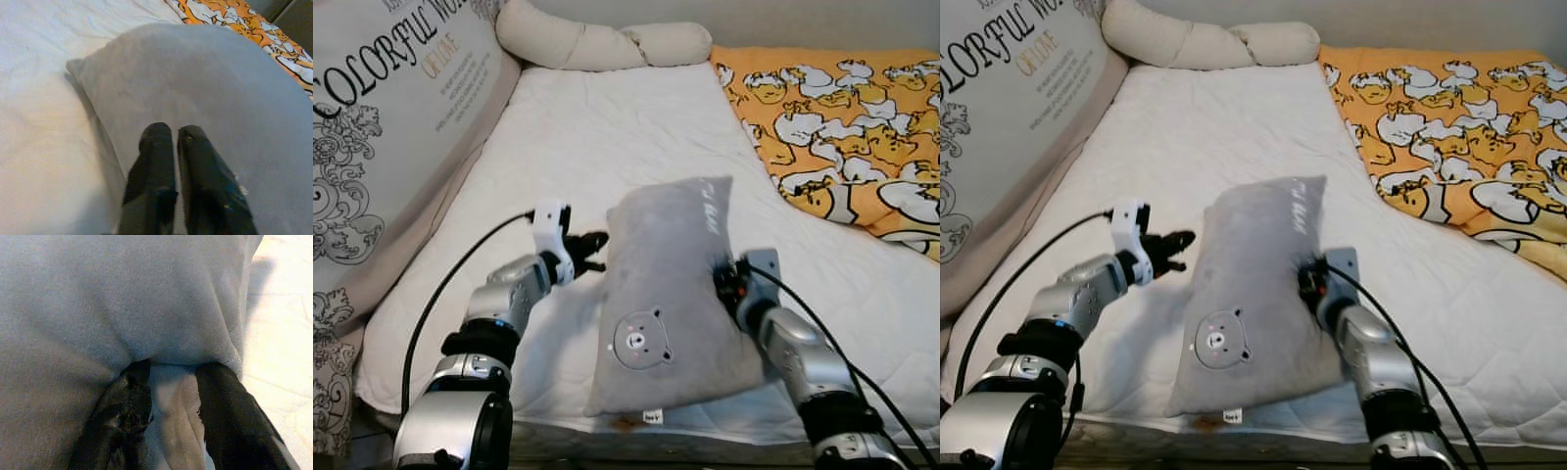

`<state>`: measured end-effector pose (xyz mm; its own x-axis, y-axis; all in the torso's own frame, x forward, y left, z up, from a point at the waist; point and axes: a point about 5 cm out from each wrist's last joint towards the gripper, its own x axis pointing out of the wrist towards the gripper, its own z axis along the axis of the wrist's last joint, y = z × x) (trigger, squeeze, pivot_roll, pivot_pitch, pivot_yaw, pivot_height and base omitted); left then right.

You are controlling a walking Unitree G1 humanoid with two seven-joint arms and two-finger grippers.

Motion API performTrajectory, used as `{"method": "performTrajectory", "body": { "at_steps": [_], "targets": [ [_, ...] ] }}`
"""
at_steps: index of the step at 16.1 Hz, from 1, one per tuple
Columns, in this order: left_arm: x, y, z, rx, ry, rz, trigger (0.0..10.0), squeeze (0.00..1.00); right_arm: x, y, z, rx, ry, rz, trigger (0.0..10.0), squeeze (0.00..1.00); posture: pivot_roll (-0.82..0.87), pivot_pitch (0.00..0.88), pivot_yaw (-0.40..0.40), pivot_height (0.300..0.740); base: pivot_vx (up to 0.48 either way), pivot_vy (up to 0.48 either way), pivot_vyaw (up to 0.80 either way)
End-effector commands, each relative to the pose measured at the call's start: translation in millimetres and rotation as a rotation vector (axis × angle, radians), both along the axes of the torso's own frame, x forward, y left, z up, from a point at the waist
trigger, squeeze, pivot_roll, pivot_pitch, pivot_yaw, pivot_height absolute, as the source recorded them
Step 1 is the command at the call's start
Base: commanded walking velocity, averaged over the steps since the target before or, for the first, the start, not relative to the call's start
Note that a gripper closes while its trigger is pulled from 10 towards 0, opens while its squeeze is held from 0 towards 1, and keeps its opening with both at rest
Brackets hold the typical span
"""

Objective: Clean up the room

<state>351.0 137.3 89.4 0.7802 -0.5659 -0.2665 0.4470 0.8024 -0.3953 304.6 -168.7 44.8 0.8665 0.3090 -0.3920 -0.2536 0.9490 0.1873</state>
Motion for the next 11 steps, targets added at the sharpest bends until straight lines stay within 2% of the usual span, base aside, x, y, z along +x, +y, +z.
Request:
{"method": "performTrajectory", "body": {
  "at_steps": [1, 3, 5, 7, 9, 11],
  "targets": [
    [-4.2, 1.1, -8, -0.011, 0.014, 0.003, 10.0, 1.00, -3.1, 1.8, -5, 0.029, 0.037, 0.022, 10.0, 1.00, -0.03, 0.000, 0.042, 0.740, 0.000, 0.000, 0.00],
    [-6.1, 0.3, -13, -0.022, 0.025, 0.013, 10.0, 1.00, -5.0, -6.4, -6, 0.018, 0.043, 0.019, 10.0, 1.00, -0.04, 0.000, 0.034, 0.740, 0.000, 0.000, 0.00],
    [-6.5, -0.2, -16, -0.014, 0.017, 0.039, 10.0, 1.00, -8.6, -29.1, -3, 0.021, 0.036, -0.018, 10.0, 1.00, -0.04, 0.000, 0.029, 0.740, 0.000, 0.000, 0.00],
    [-7.0, 3.4, -19, -0.038, 0.044, 0.066, 10.0, 1.00, -8.3, -42.2, 1, 0.064, 0.022, -0.068, 10.0, 1.00, -0.04, 0.000, 0.024, 0.740, 0.000, 0.000, 0.00],
    [-7.7, 9.5, -19, -0.078, 0.039, 0.095, 10.0, 1.00, -4.8, -55.2, 11, 0.237, -0.024, -0.173, 10.0, 1.00, -0.04, 0.000, 0.026, 0.740, 0.000, 0.000, 0.00],
    [-9.8, 9.4, -20, -0.131, 0.061, 0.059, 10.0, 1.00, -3.1, -61.8, 10, 0.388, -0.021, -0.257, 10.0, 1.00, -0.04, 0.000, 0.030, 0.740, 0.000, 0.000, 0.00]
  ]
}}
